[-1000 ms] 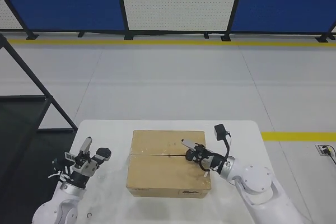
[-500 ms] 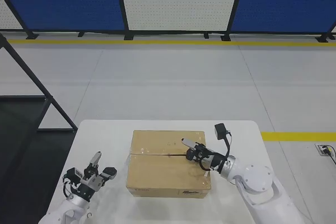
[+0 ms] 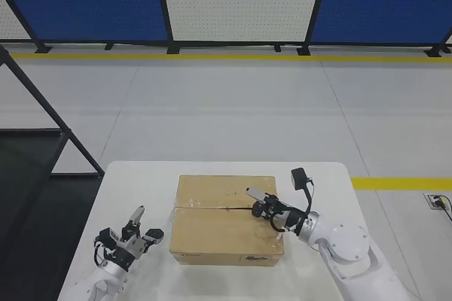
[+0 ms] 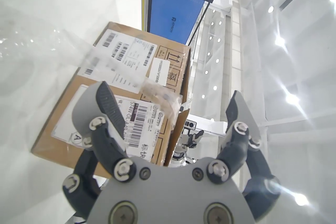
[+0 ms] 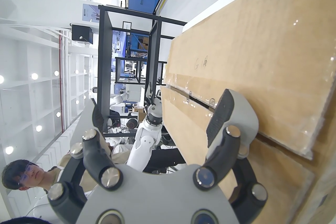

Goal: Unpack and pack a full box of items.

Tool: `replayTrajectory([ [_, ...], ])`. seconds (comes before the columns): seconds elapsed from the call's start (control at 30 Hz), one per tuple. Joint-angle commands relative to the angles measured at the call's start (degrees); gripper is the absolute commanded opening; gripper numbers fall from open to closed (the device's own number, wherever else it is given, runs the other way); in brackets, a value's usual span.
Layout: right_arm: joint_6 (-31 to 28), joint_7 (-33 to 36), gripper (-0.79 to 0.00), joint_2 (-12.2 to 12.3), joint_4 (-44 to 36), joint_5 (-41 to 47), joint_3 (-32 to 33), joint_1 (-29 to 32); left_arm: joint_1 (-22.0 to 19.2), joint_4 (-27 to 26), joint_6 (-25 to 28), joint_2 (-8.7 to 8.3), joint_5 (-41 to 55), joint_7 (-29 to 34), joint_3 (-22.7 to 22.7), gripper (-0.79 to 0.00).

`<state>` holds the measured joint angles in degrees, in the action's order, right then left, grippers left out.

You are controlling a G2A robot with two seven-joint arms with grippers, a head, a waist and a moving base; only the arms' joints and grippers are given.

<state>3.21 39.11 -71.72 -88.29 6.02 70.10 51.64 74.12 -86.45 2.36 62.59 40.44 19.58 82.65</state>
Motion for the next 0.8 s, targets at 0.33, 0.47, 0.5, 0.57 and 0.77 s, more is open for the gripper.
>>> replayTrajectory([
  [0.33, 0.44, 0.05, 0.000, 0.07, 0.48, 0.15, -0.32, -0.57, -9.68, 10.43, -6.69, 2.24, 9.31, -1.40, -5.56, 0.000],
  [0.47, 0.62, -0.08, 0.000, 0.12, 0.43, 0.02, -0.27, -0.53, -11.84, 12.69, -5.89, 3.00, 11.23, -1.93, -6.88, 0.000],
  [0.5, 0.66, -0.09, 0.000, 0.14, 0.38, 0.04, -0.24, -0.50, -12.32, 13.05, -5.63, 3.20, 11.74, -1.99, -7.26, 0.000],
  [0.57, 0.71, -0.15, 0.000, 0.17, 0.28, -0.07, -0.22, -0.44, -13.16, 13.89, -4.83, 3.60, 12.50, -2.67, -7.85, 0.000],
  [0.77, 1.03, -0.34, 0.000, 0.24, -0.13, -0.17, -0.29, -0.37, -15.15, 15.78, -1.25, 4.79, 15.80, -6.30, -8.29, 0.000],
])
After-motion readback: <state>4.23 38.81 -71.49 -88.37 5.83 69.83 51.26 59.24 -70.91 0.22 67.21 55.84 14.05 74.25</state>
